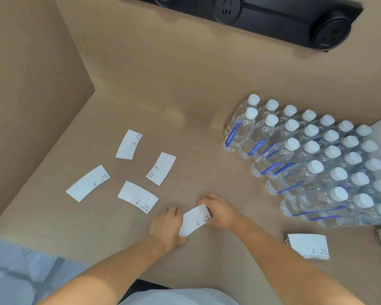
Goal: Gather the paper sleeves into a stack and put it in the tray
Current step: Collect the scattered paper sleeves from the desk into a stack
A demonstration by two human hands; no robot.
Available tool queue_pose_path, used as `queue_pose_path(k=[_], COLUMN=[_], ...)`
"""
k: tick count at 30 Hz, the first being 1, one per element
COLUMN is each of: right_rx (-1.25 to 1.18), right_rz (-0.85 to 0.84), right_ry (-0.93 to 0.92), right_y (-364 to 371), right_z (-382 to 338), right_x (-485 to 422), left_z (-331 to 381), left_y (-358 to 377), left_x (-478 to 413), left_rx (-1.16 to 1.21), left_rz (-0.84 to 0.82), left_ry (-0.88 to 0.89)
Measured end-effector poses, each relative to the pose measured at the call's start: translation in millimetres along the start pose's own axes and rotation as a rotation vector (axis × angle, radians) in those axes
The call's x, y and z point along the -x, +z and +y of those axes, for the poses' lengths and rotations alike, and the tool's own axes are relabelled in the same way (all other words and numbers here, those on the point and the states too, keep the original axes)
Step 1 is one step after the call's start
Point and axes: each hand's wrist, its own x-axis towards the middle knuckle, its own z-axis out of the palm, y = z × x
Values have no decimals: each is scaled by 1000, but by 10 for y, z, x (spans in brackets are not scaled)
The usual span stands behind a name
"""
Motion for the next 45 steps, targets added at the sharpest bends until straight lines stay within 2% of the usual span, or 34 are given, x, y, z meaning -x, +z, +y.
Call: queue_pose_path(k=[5,12,16,22,31,45], right_rx=[34,33,45,72,135,37], right_rz=[-52,-56,-63,6,187,255], right_ry=[-55,-121,-146,-131,-22,290], right_y=[-121,-370,-447,-259,218,508], right_z=[24,-112,-222,-570,-1265,-1714], right_x=[-129,-466,-633,-771,-830,-676], left_z=[-57,-255,-427,-922,-1549,-1808], left_y=[-8,-249,-367,-596,-1035,-974], left_x=[-59,-174,-193,-211,-228,-292], left_rx=[39,201,192,119,-147,-182], left_rz=[29,101,135,125,23,-14], left_ry=[-7,-104,-132,-67,49,240])
